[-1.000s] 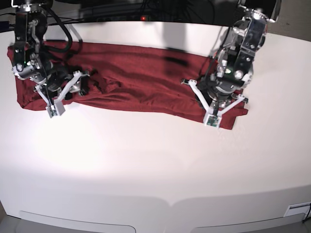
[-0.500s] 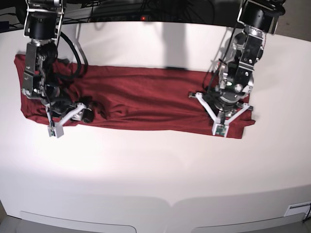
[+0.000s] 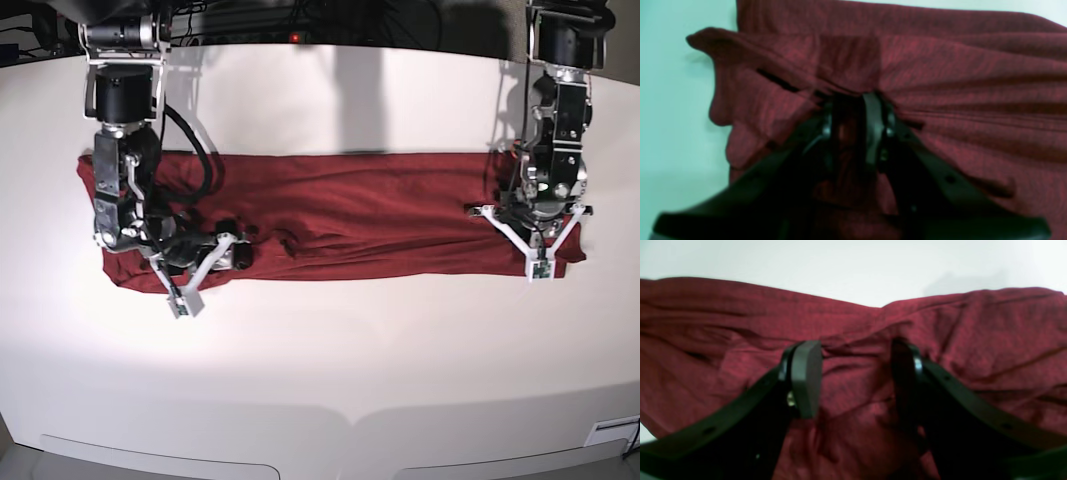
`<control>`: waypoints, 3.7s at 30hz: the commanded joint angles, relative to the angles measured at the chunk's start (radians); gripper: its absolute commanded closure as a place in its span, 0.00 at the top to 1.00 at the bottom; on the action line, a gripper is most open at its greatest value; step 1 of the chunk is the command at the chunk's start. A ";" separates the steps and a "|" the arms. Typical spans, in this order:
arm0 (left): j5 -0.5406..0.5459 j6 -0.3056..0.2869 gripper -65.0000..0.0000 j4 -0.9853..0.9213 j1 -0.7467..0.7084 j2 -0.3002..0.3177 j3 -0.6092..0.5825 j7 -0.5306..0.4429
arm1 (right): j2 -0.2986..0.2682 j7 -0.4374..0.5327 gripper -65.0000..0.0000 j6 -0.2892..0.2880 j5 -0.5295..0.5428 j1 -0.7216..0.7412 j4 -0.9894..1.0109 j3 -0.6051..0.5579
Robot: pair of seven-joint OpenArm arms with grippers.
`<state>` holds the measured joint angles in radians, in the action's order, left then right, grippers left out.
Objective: Fold the T-shirt properly
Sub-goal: 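Lower the folded edge and smooth it with both grippers, then open both grippers and raise them away from the shirt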
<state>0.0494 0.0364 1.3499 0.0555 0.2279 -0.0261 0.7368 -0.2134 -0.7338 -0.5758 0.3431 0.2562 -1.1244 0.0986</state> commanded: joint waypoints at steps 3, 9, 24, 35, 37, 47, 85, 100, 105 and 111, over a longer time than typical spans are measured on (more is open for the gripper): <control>-0.019 0.024 0.18 -0.006 -0.003 0.017 0.006 0.061 | -0.011 0.001 0.51 0.008 -0.002 0.032 -0.010 -0.037; -0.018 0.024 0.18 -0.006 0.024 0.017 0.006 0.026 | -0.016 -0.025 0.51 0.007 -0.002 0.071 -0.010 -0.047; -0.019 0.024 0.18 0.000 0.134 0.017 0.006 0.074 | -0.016 -0.053 0.51 0.006 0.039 0.152 -0.019 -0.047; -0.153 0.024 0.18 0.229 0.133 0.019 0.006 0.159 | -0.016 -0.072 0.51 0.005 0.038 0.154 -0.033 -0.047; -0.155 0.024 0.18 0.266 0.133 0.020 0.006 0.138 | -0.016 -0.072 0.51 0.005 0.038 0.154 -0.033 -0.047; -0.156 0.023 0.53 0.290 0.132 0.020 0.006 0.062 | -0.016 -0.086 0.51 0.004 0.039 0.154 -0.033 -0.047; 0.027 -0.083 0.70 0.167 0.144 0.320 0.007 0.153 | -0.052 -0.094 0.51 -0.122 0.054 -0.690 -1.107 -0.047; 0.945 -0.735 0.69 -0.582 0.447 0.521 0.007 0.401 | -0.047 -0.129 0.51 -0.122 0.061 -0.773 -1.194 -0.047; 1.157 -0.735 0.69 -0.702 0.465 0.519 0.007 0.523 | -0.047 -0.139 0.51 -0.122 0.146 -0.774 -1.195 -0.047; 0.962 -0.735 0.69 -0.761 0.460 0.515 0.007 0.264 | -0.047 -0.153 0.51 -0.122 0.167 -0.774 -1.225 -0.047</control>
<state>0.9901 -0.6899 0.5793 0.4904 0.7177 -0.0257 1.0016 -0.2577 -0.9005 -0.6968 0.4931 -0.5182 -2.3268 0.0505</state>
